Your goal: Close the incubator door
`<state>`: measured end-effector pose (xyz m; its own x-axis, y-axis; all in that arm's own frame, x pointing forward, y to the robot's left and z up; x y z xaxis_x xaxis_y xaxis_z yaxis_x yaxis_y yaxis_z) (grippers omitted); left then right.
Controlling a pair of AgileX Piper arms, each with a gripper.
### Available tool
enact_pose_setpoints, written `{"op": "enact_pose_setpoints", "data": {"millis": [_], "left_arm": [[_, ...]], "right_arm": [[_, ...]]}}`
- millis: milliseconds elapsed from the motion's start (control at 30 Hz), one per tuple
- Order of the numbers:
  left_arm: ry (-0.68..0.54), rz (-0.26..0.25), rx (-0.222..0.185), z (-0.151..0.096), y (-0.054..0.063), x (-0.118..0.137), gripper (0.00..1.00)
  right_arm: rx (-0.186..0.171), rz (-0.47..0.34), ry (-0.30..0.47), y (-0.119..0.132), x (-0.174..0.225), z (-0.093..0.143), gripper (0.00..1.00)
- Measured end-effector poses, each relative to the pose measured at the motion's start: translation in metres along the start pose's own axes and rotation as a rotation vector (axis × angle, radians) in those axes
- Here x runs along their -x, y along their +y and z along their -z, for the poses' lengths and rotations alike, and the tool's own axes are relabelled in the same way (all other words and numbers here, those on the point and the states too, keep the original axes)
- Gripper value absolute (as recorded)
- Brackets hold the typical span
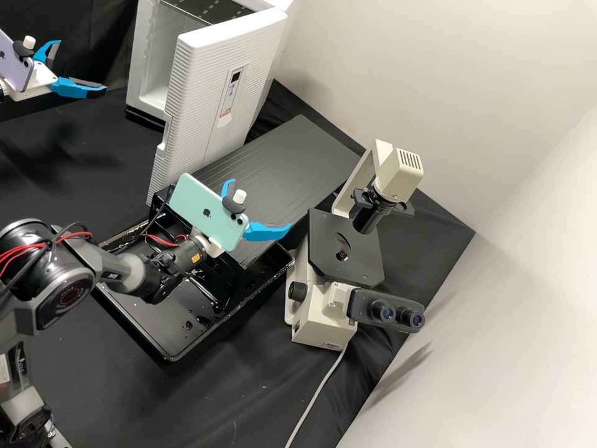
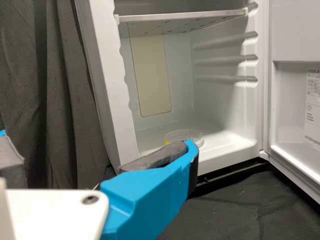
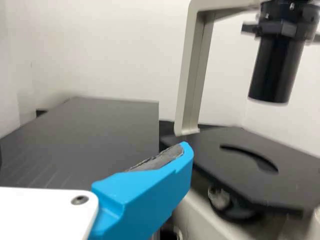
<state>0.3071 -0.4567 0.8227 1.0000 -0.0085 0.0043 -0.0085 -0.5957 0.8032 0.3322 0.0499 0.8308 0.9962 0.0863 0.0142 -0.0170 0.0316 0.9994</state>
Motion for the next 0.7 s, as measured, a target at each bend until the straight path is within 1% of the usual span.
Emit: {"op": "enact_pose_setpoints", "data": {"millis": [167, 300, 433, 500, 633, 700], "left_arm": [[0.0, 0.0, 0.0, 0.0, 0.0, 0.0, 1.0], [0.0, 0.0, 0.0, 0.0, 0.0, 0.0, 1.0], [0.0, 0.0, 0.0, 0.0, 0.0, 0.0, 1.0], [0.0, 0.0, 0.0, 0.0, 0.0, 0.0, 1.0], [0.0, 0.0, 0.0, 0.0, 0.0, 0.0, 1.0], [0.0, 0.0, 0.0, 0.0, 0.0, 0.0, 1.0]], "right_arm": [[0.014, -0.042, 0.035, 0.008, -0.022, 0.006, 1.0], [0.055, -0.089, 0.046, 0.016, -0.042, 0.009, 1.0], [0.079, -0.129, 0.029, 0.024, -0.066, 0.011, 1.0], [0.087, -0.143, 0.021, 0.027, -0.077, 0.012, 1.0], [0.114, -0.154, 0.016, 0.031, -0.099, 0.018, 1.0], [0.135, -0.159, 0.023, 0.033, -0.112, 0.025, 1.0]]}}
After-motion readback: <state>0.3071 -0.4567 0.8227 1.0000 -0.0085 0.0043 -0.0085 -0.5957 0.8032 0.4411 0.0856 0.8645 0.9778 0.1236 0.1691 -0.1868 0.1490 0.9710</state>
